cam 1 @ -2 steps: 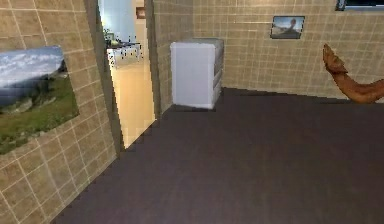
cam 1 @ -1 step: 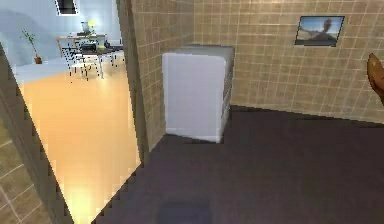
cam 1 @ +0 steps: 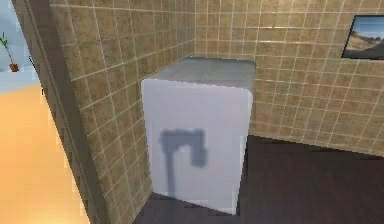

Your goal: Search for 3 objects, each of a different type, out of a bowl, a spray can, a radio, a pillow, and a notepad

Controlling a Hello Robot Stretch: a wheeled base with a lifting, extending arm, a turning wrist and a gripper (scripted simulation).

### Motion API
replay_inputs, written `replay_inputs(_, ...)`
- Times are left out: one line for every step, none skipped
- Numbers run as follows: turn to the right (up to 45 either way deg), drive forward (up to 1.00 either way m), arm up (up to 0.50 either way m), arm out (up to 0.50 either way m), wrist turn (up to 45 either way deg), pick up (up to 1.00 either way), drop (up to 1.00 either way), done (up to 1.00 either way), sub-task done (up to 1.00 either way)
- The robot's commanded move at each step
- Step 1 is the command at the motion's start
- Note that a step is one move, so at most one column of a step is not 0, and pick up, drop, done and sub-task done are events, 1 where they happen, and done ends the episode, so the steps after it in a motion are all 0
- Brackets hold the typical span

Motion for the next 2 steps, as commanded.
replay_inputs(0.0, 0.1, 0.0, 0.0, 0.0, 0.0, 0.0, 0.0, 0.0)
replay_inputs(-45.0, 0.0, 0.0, 0.0, 0.0, 0.0, 0.0, 0.0, 0.0)
